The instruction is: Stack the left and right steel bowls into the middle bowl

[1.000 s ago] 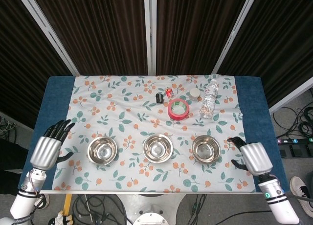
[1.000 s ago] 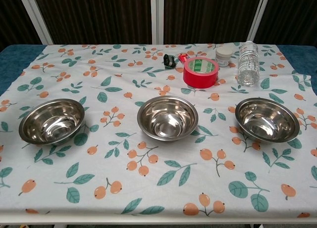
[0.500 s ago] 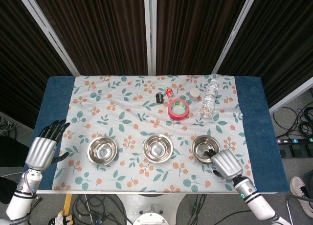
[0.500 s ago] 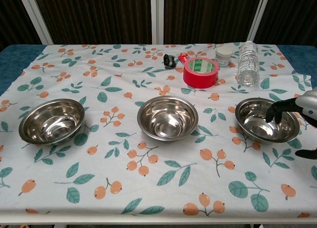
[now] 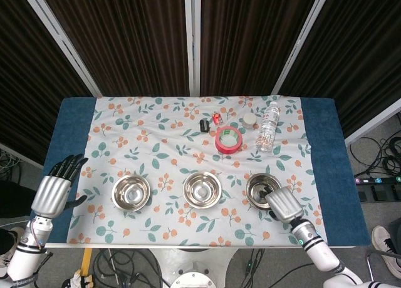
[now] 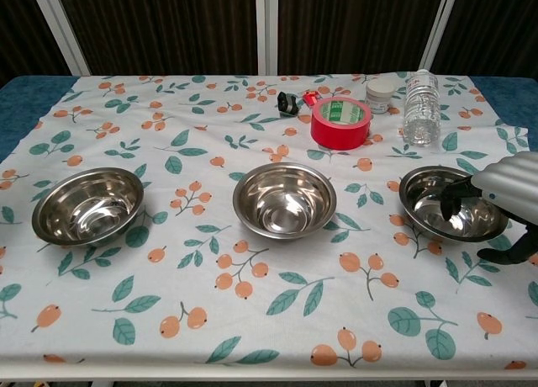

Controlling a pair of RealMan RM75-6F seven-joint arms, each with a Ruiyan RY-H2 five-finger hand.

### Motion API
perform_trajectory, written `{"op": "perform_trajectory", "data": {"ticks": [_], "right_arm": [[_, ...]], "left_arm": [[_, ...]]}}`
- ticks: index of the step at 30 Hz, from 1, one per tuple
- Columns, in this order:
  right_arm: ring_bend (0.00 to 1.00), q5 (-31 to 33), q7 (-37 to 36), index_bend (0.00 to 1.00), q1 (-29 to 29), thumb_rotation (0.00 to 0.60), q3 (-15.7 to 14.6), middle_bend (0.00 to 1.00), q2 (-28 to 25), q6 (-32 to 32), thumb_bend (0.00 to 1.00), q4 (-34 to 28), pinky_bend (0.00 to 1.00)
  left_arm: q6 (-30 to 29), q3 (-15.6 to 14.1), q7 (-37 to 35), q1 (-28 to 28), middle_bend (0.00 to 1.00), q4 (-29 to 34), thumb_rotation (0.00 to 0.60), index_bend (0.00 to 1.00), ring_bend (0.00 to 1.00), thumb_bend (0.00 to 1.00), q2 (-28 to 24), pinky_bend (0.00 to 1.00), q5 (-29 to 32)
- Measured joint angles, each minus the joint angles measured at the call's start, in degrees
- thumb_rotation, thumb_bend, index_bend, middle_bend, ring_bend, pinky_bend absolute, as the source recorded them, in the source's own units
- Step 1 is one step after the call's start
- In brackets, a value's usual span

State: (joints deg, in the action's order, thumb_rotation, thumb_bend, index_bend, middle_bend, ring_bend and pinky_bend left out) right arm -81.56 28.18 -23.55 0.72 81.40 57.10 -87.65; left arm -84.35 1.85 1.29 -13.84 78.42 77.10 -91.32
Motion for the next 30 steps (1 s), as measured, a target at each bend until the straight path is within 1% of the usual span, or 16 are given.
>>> {"op": "perform_trajectory", "data": {"ticks": [8, 13, 17, 23, 30], "right_arm": [[0.82, 1.47, 0.82, 0.51, -0.88, 0.600, -0.20, 0.49, 2.25, -0.81, 0.26, 2.39, 0.78], [0.82, 2.04, 0.86, 0.62, -1.15, 0.600, -0.29, 0.57, 3.03, -0.59, 0.34, 3.44, 0.79], [0.82, 2.60, 1.33, 0.68, -1.31, 0.600, -0.41, 0.62, 3.25, -0.54, 0.40, 3.67, 0.79], [0.82, 3.31, 1.65, 0.72, -1.38, 0.600, -0.54, 0.65, 3.51, -0.14, 0.41, 3.89, 0.80], [0.83, 1.76, 1.31, 0.73, -1.54, 0.600, -0.15, 0.65, 2.69, 2.26, 0.41, 2.30, 0.80]], "left_arm": [[0.04, 0.03, 0.08, -0.01, 0.19, -0.76, 0.600, 0.16, 0.13, 0.04, 0.34, 0.23, 0.04], [0.17, 0.00, -0.02, -0.05, 0.19, -1.18, 0.600, 0.16, 0.13, 0.04, 0.53, 0.23, 0.07], [0.25, 0.02, -0.12, -0.08, 0.19, -1.29, 0.600, 0.16, 0.13, 0.04, 0.58, 0.23, 0.14], [0.15, -0.02, -0.46, 0.00, 0.19, -1.37, 0.600, 0.16, 0.13, 0.04, 0.52, 0.23, 0.14], [0.22, 0.14, -0.77, -0.13, 0.19, -1.22, 0.600, 0.16, 0.13, 0.04, 0.43, 0.23, 0.19]]}}
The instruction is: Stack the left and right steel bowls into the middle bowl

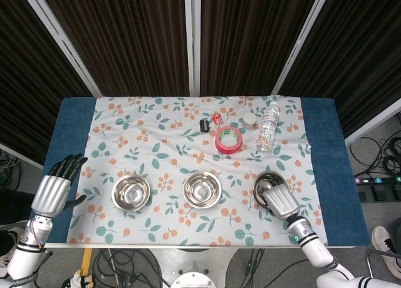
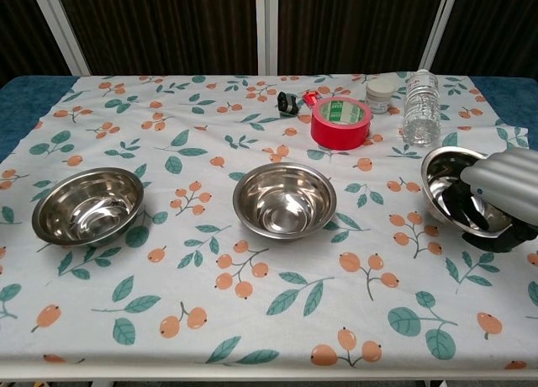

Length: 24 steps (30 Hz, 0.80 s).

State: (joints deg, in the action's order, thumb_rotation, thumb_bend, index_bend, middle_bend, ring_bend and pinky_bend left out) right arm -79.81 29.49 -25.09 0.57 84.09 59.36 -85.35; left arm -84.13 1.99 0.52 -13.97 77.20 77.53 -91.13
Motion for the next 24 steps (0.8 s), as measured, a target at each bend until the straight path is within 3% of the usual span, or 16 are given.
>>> {"op": "perform_trajectory", "data": {"ticks": [8, 14, 24], "right_arm": [[0.83, -2.60, 2.42, 0.73, -2.08, 0.600, 1.77, 0.65, -1.92, 1.53, 0.41, -6.53, 0.80], [0.84, -3.33, 6.99, 0.73, -6.30, 0.600, 3.95, 0.65, -2.05, -0.67, 0.41, -12.82, 0.80], [0.84, 2.56, 11.15, 0.73, -11.64, 0.600, 5.64, 0.65, 3.14, -6.59, 0.42, -13.21, 0.80]], "left_arm": [[-0.59, 0.59, 0.00, 0.23, 0.19, 0.28, 0.600, 0.16, 0.13, 0.05, -0.46, 0.23, 0.60], [-0.94, 0.53, -0.19, 0.78, 0.19, -0.07, 0.600, 0.16, 0.13, 0.05, -0.67, 0.23, 1.03], [-1.21, 0.65, -1.59, 1.28, 0.19, -1.57, 0.600, 0.16, 0.13, 0.08, -0.69, 0.23, 1.59]]}}
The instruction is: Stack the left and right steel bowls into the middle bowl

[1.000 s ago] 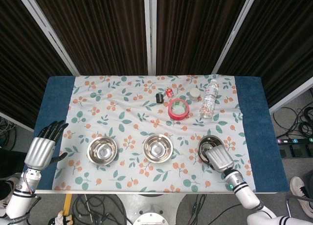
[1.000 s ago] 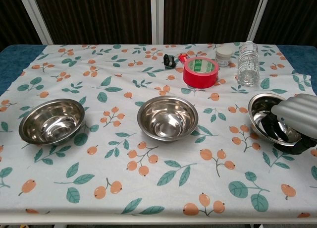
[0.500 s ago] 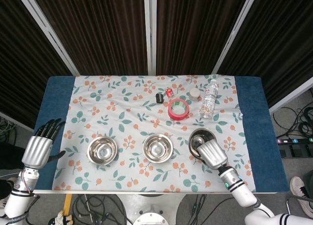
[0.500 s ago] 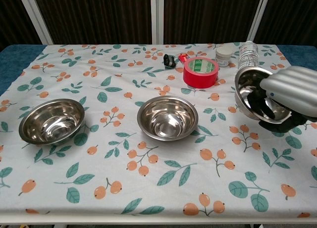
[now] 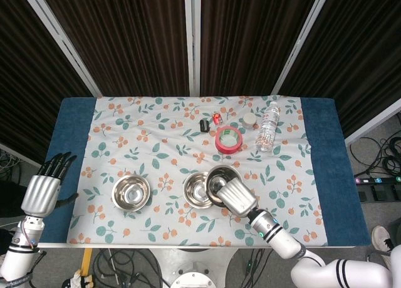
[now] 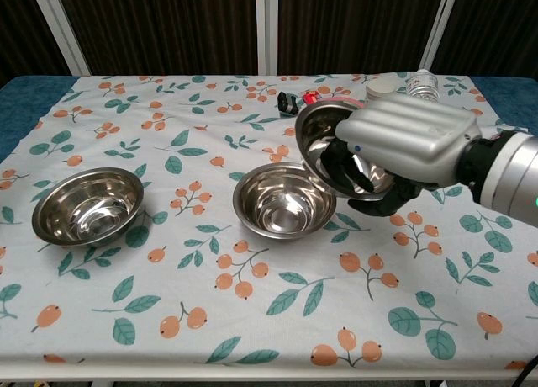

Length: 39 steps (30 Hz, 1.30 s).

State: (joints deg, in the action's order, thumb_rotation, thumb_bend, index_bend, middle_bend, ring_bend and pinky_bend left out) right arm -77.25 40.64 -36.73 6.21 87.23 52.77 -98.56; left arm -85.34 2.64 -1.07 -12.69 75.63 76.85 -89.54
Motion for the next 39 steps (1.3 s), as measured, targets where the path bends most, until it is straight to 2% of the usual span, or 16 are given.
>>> {"op": "perform_trajectory", "data": {"ticks": [7, 9, 11, 12, 15, 20, 23, 26, 32, 39], "right_arm": [[0.84, 0.54, 0.33, 0.73, -2.94, 0.600, -0.05, 0.64, 3.57, -1.58, 0.41, 2.01, 0.80], [0.84, 0.72, 0.99, 0.72, -3.43, 0.600, -0.06, 0.63, 4.05, -1.60, 0.35, 2.52, 0.80], [0.84, 0.70, 1.57, 0.67, -3.73, 0.600, -0.09, 0.61, 4.45, -1.29, 0.20, 3.18, 0.80], [0.84, 0.66, 1.97, 0.66, -3.86, 0.600, -0.16, 0.60, 4.73, -0.92, 0.16, 3.69, 0.80], [0.83, 1.22, 2.76, 0.56, -4.17, 0.600, -0.29, 0.54, 5.07, -0.48, 0.07, 4.38, 0.80], [0.81, 4.35, 4.11, 0.29, -4.84, 0.600, -0.23, 0.37, 4.63, -1.23, 0.02, 3.96, 0.80], [0.81, 6.79, 5.54, 0.20, -5.33, 0.600, -0.30, 0.32, 3.90, -1.63, 0.01, 3.21, 0.80], [0.81, 8.62, 7.36, 0.16, -5.61, 0.600, -0.60, 0.29, 2.86, -1.36, 0.01, 1.89, 0.80], [0.80, 9.41, 8.49, 0.15, -5.09, 0.600, -0.69, 0.29, -2.24, 1.50, 0.01, -4.67, 0.80], [0.80, 6.89, 3.06, 0.15, -1.41, 0.600, 1.00, 0.31, -15.43, 9.25, 0.01, -14.55, 0.80]], "left_arm": [[0.11, 0.26, -0.33, 0.11, 0.19, -0.72, 0.600, 0.16, 0.13, 0.11, 0.09, 0.23, 0.50], [0.19, 0.27, -0.55, 0.13, 0.19, -1.00, 0.600, 0.16, 0.13, 0.11, 0.14, 0.23, 0.58], [0.27, 0.27, -0.68, 0.15, 0.19, -1.27, 0.600, 0.16, 0.13, 0.11, 0.23, 0.23, 0.65], [0.34, 0.28, -0.74, 0.15, 0.19, -1.46, 0.600, 0.16, 0.13, 0.11, 0.33, 0.23, 0.72], [0.53, 0.28, -1.13, 0.16, 0.19, -1.81, 0.600, 0.16, 0.13, 0.11, 0.48, 0.23, 0.86], [0.36, 0.36, -1.41, 0.25, 0.19, -2.06, 0.600, 0.16, 0.13, 0.11, 0.50, 0.23, 0.89], [0.45, 0.32, -1.32, 0.20, 0.19, -2.05, 0.600, 0.16, 0.13, 0.11, 0.51, 0.23, 0.80], [0.54, 0.33, -1.11, 0.09, 0.19, -1.97, 0.600, 0.16, 0.13, 0.11, 0.55, 0.23, 0.70], [0.20, 0.00, -0.72, -0.07, 0.19, -0.56, 0.600, 0.16, 0.13, 0.11, 0.07, 0.23, -0.51], [1.90, -2.57, 4.92, -1.70, 0.19, 4.45, 0.600, 0.18, 0.17, 0.12, -1.77, 0.34, -5.67]]}}
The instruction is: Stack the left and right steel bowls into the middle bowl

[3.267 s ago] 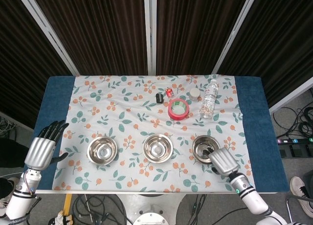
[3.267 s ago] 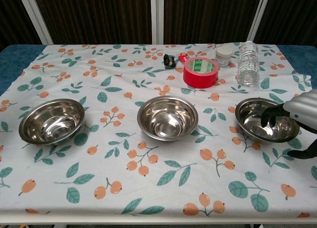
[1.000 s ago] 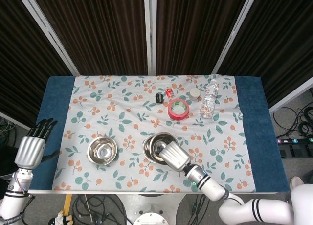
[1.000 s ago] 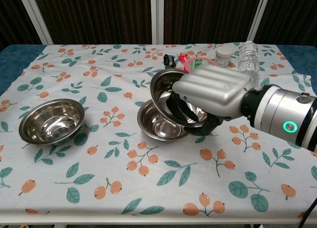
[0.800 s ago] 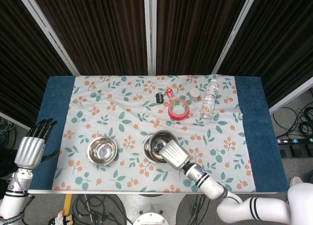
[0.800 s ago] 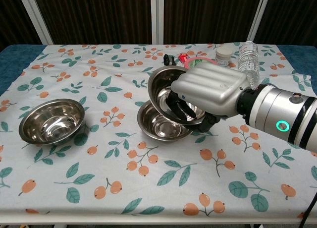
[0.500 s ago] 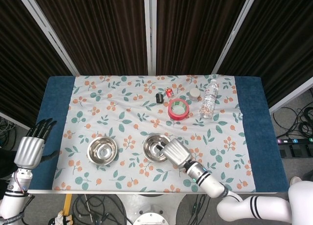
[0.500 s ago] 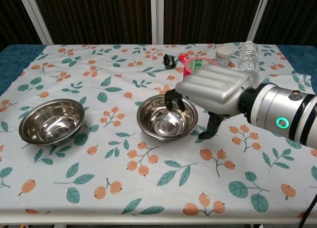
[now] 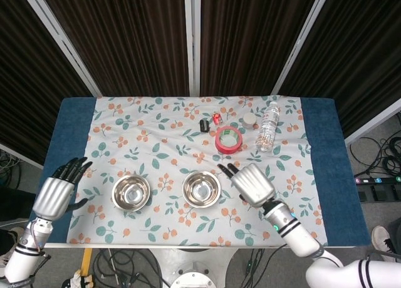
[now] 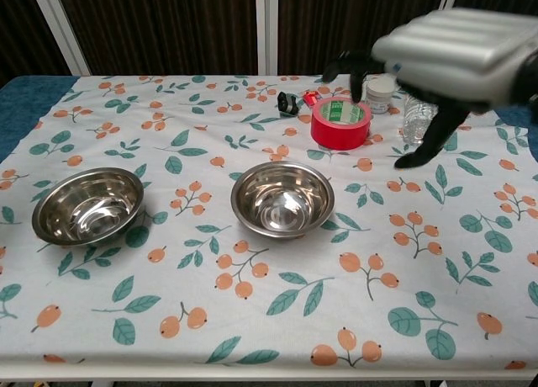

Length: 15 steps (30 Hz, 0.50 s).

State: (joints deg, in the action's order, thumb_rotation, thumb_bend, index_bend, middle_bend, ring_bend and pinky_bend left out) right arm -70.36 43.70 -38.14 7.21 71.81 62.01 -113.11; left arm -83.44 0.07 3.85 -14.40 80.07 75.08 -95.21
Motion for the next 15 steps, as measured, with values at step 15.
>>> {"op": "perform_trajectory", "data": {"ticks": [15], "right_arm": [[0.79, -2.30, -25.55, 0.19, 11.24, 0.600, 1.49, 0.34, -15.20, 8.63, 0.04, 1.51, 0.80]], "left_arm": [[12.55, -6.07, 19.56, -4.46, 0.31, 8.51, 0.600, 0.27, 0.38, 0.13, 3.34, 0.58, -7.80]]}}
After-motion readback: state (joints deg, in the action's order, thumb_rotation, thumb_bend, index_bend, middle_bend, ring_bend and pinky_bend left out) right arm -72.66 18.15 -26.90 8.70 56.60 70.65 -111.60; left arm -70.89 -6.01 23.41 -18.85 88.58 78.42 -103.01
